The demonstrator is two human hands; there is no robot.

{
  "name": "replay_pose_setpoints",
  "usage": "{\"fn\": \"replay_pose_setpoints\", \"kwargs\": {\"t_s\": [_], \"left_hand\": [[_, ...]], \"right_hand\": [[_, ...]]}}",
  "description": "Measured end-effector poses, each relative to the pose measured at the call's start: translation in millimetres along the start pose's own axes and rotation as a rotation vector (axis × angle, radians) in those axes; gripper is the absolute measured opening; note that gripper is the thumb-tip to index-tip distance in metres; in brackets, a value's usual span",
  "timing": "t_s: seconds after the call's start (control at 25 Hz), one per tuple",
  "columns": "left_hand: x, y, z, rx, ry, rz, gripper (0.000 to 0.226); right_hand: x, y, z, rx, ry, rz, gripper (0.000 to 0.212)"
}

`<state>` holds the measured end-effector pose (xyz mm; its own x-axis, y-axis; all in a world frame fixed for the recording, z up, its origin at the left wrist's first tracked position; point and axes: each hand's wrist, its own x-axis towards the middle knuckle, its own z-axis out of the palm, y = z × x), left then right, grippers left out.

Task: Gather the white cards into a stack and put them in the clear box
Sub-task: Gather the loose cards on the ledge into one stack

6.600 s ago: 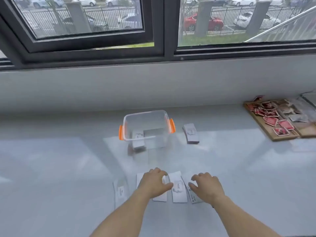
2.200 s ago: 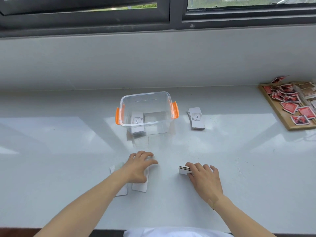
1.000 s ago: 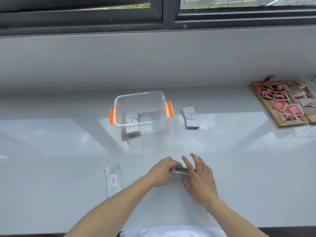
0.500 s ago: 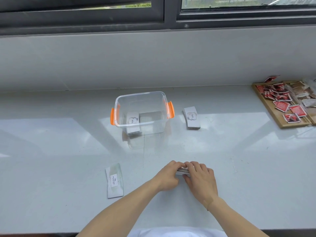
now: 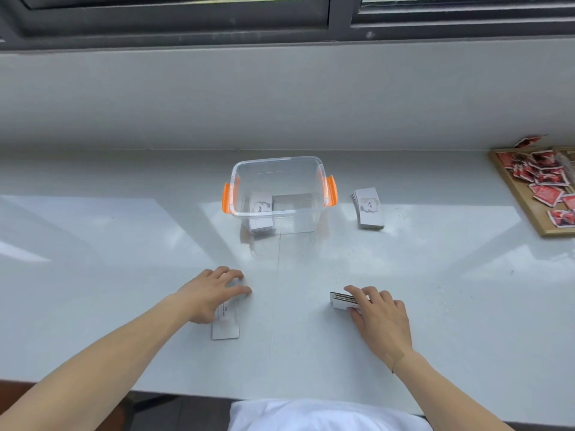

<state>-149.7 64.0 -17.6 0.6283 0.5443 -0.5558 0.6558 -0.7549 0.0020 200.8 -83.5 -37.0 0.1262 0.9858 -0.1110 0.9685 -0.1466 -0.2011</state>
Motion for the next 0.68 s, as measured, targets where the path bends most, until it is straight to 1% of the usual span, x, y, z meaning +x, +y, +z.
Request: {"fn": "replay_pose_setpoints", "kwargs": {"t_s": [0.12, 0.28, 0.4, 0.44, 0.56, 0.68], "left_hand": [[-2, -1, 6, 0.037, 0.019, -0.015, 0.078], [0, -2, 8, 0.01, 0.024, -0.043, 0.051], [5, 5, 4, -0.13, 0.106, -0.115, 0.02], [9, 12, 1, -0.204, 0.141, -0.15, 0.017], [27, 43, -12, -0.395, 0.28, -0.263, 0.029], [54, 87, -27, -0.481, 0.351, -0.266, 0.039]], "right_hand": [[-1, -1, 0, 0.01, -0.002, 0.006, 0.035], [-1, 0, 1, 0.013, -0.002, 0.015, 0.036], [-2, 1, 3, 0.017, -0.014, 0.033, 0.041], [-2, 1, 4, 0.015, -0.019, 0.035, 0.045], [-4, 2, 6, 0.032, -0.025, 0.034, 0.057], [-8, 2, 8, 0.055, -0.015, 0.031, 0.068]]}}
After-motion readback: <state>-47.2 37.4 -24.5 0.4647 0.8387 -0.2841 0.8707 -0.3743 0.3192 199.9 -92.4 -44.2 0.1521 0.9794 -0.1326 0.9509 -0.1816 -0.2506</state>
